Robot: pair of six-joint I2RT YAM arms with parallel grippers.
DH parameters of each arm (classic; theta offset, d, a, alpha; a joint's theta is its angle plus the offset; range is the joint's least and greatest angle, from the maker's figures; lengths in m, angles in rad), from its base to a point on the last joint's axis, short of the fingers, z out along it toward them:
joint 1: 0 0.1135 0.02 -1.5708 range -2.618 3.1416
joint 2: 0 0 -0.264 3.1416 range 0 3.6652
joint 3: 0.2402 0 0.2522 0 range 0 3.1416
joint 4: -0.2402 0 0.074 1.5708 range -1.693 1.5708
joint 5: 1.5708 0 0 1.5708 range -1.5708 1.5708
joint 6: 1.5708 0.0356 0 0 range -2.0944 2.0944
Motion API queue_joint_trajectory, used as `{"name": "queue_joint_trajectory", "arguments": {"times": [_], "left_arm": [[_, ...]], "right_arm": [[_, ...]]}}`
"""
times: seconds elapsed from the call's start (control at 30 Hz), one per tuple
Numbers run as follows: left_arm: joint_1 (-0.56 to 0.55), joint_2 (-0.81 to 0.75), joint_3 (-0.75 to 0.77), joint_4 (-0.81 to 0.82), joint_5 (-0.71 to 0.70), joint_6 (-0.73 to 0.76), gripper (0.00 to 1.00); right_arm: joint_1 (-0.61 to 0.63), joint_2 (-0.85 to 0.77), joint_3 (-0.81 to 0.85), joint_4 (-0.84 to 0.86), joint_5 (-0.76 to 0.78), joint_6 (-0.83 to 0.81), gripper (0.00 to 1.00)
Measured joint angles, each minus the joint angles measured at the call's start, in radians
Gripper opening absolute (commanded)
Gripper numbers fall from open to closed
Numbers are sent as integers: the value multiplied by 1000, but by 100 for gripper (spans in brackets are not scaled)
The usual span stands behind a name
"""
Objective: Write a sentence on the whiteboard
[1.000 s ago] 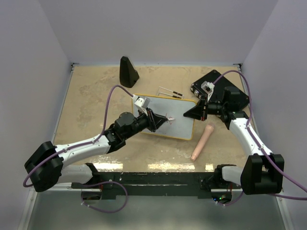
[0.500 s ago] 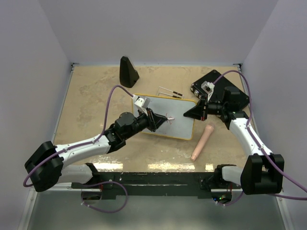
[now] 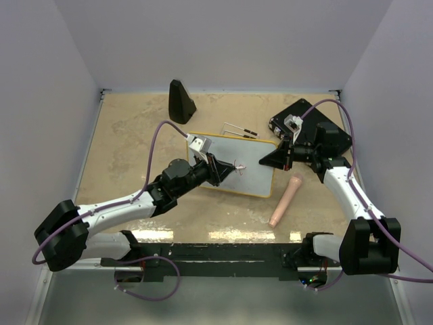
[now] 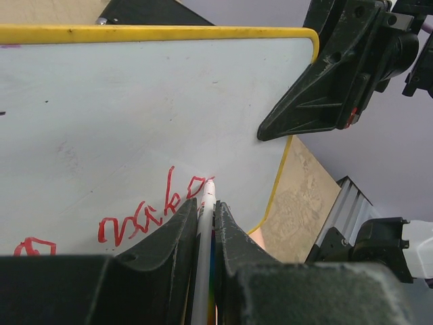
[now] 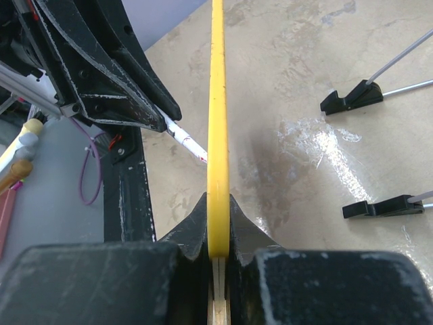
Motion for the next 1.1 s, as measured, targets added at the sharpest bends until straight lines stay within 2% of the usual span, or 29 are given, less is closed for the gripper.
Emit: {"name": "queue_joint_trajectory", "arguments": {"times": [1.1], "left_arm": [[-3, 34, 18, -26, 38, -1, 0]], "right_arm": [[0, 0, 0, 0, 7, -1, 0]]}}
